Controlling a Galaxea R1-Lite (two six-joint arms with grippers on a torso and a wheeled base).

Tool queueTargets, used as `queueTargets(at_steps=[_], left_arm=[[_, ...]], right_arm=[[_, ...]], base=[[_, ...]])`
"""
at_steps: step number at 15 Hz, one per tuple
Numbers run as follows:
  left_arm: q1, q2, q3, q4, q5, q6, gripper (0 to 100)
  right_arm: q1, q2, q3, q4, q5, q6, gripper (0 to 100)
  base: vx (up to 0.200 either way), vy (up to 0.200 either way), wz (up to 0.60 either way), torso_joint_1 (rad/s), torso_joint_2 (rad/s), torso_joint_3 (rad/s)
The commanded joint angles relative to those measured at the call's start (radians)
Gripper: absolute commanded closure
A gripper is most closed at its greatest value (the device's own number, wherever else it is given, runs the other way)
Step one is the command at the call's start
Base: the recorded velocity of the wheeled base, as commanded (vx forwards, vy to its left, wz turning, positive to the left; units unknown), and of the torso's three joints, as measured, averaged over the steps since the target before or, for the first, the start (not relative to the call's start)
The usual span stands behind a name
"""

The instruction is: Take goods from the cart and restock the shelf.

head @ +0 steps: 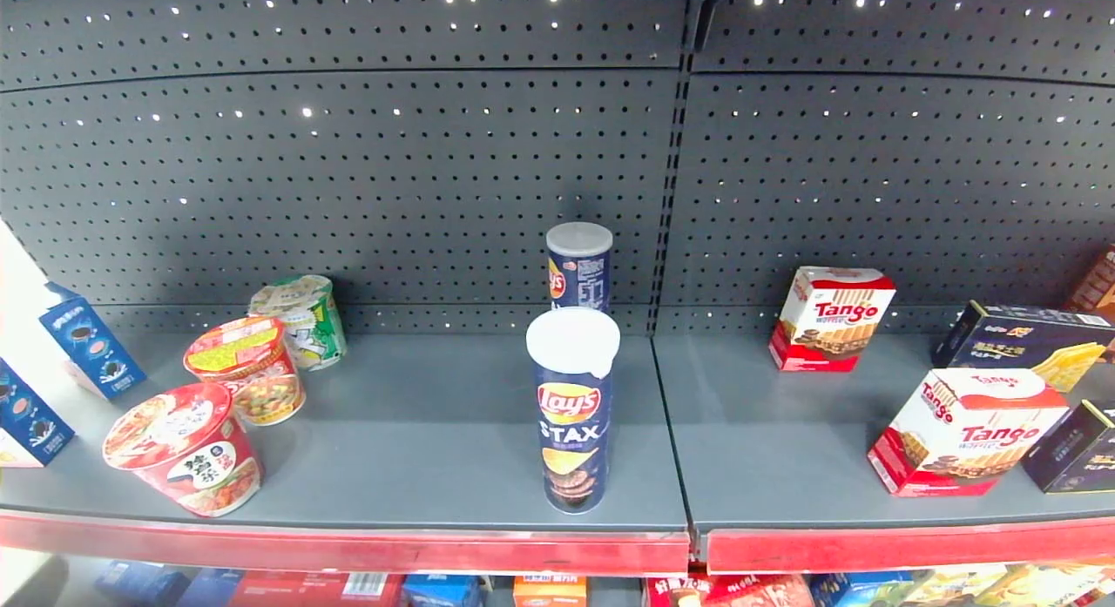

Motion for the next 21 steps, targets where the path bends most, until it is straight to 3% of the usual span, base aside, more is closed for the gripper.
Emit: queueTargets(at_steps=[1, 3, 5, 6, 7, 10, 11, 21], left_arm=[[0.02, -0.265, 0.009, 0.153, 0.0, 0.027, 0], [0.02, -0.267, 0.026, 0.168, 0.0, 0.026, 0], [0.02, -0.267, 0.181, 0.152, 0.008, 0.018, 0], [0.02, -0.265, 0.181, 0.136, 0.0, -0.008, 0], [0.007, -0.262, 0.167, 0.196, -0.012, -0.017, 0], [0.038, -0.264, 0.164, 0.205, 0.002, -0.019, 0], [0.072, -0.264, 0.162, 0.204, 0.0, -0.016, 0], [0.07, -0.265, 0.162, 0.205, -0.003, -0.019, 0]], right_arm=[[0.0, 0.001, 0.0, 0.0, 0.0, 0.0, 0], [0.0, 0.001, 0.0, 0.0, 0.0, 0.0, 0], [0.0, 0.001, 0.0, 0.0, 0.0, 0.0, 0], [0.0, 0.001, 0.002, -0.002, 0.0, 0.0, 0], [0.0, 0.001, 0.002, -0.006, 0.002, 0.0, 0], [0.0, 0.001, 0.002, -0.006, 0.002, 0.002, 0], [0.0, 0.001, 0.002, -0.006, 0.002, 0.002, 0], [0.0, 0.001, 0.002, -0.006, 0.002, 0.002, 0]], base=[[0.0, 0.0, 0.0, 0.0, 0.0, 0.0], [0.0, 0.0, 0.0, 0.0, 0.0, 0.0], [0.0, 0.0, 0.0, 0.0, 0.0, 0.0], [0.0, 0.0, 0.0, 0.0, 0.0, 0.0], [0.0, 0.0, 0.0, 0.0, 0.0, 0.0], [0.0, 0.0, 0.0, 0.0, 0.0, 0.0], [0.0, 0.0, 0.0, 0.0, 0.0, 0.0], [0.0, 0.0, 0.0, 0.0, 0.0, 0.0]])
